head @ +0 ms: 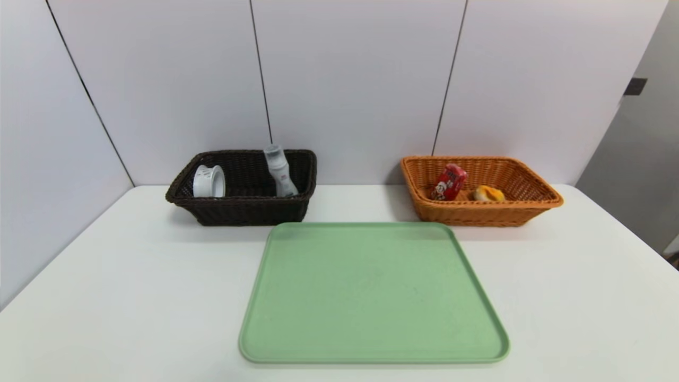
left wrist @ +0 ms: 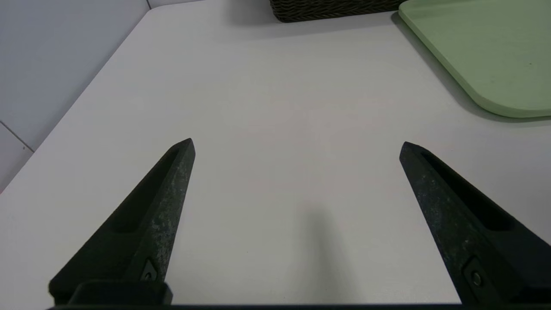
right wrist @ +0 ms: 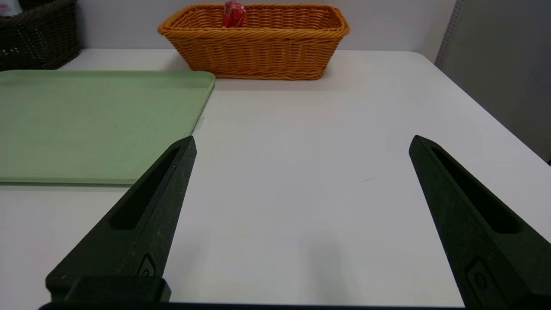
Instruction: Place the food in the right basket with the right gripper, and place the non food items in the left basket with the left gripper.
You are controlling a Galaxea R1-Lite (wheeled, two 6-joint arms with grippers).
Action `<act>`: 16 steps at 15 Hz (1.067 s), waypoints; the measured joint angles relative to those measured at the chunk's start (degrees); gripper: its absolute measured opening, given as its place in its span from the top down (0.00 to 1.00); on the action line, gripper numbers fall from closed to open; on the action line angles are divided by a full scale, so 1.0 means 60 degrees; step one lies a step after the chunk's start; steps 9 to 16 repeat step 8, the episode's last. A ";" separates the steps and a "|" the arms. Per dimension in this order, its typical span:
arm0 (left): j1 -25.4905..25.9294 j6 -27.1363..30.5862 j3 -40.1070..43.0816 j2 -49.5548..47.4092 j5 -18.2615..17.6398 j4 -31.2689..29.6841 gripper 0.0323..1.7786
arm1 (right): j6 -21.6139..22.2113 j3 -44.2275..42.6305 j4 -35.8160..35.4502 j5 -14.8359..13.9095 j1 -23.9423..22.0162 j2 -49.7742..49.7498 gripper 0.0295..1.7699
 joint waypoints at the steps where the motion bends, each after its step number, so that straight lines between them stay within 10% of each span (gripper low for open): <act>1: 0.0000 0.0000 0.0000 0.0000 0.0000 0.0000 0.05 | 0.0000 0.0000 0.0033 -0.0024 -0.0004 0.0000 0.03; 16: 0.0000 -0.0002 0.0000 0.0000 -0.0004 0.0004 0.05 | 0.0004 0.0000 -0.0014 -0.0006 -0.0012 0.0000 0.03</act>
